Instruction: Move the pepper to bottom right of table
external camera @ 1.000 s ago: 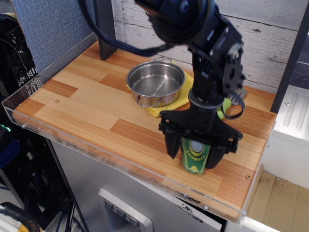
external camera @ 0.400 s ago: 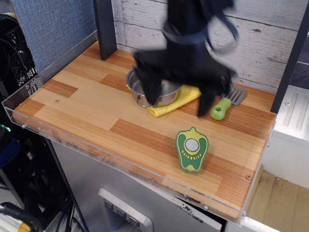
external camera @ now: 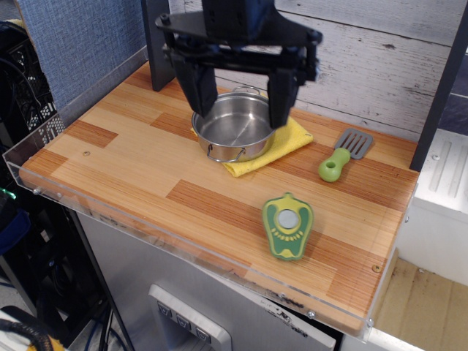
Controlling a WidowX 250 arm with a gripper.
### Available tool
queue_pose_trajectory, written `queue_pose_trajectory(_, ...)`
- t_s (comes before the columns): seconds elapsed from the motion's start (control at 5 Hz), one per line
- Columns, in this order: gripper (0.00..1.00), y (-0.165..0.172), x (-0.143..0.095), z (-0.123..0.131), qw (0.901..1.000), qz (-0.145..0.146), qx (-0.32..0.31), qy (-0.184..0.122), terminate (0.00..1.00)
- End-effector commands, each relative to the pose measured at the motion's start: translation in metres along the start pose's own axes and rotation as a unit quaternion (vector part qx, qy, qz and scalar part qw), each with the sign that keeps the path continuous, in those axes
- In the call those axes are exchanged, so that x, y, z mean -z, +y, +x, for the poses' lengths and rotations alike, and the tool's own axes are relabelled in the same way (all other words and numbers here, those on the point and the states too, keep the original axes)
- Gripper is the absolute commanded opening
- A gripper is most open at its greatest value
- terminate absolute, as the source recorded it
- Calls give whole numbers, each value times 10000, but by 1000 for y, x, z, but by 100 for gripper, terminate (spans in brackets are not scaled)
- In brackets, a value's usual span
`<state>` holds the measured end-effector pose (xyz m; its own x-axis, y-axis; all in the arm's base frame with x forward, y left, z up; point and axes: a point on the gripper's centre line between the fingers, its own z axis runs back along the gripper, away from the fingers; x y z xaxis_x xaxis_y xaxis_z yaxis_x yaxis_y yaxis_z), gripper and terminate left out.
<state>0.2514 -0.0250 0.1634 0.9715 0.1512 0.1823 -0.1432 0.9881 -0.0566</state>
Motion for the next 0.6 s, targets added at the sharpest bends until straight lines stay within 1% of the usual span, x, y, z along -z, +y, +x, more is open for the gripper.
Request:
queue_pose_trajectory(0.0, 100, -1, 13, 18, 9986, -48, 493, 206, 0)
queue_pose_trajectory(0.2, 100, -2, 17, 23, 9956, 242, 861, 285, 0)
queue_pose_trajectory(0.4, 100, -2, 17, 23, 9956, 242, 861, 285, 0)
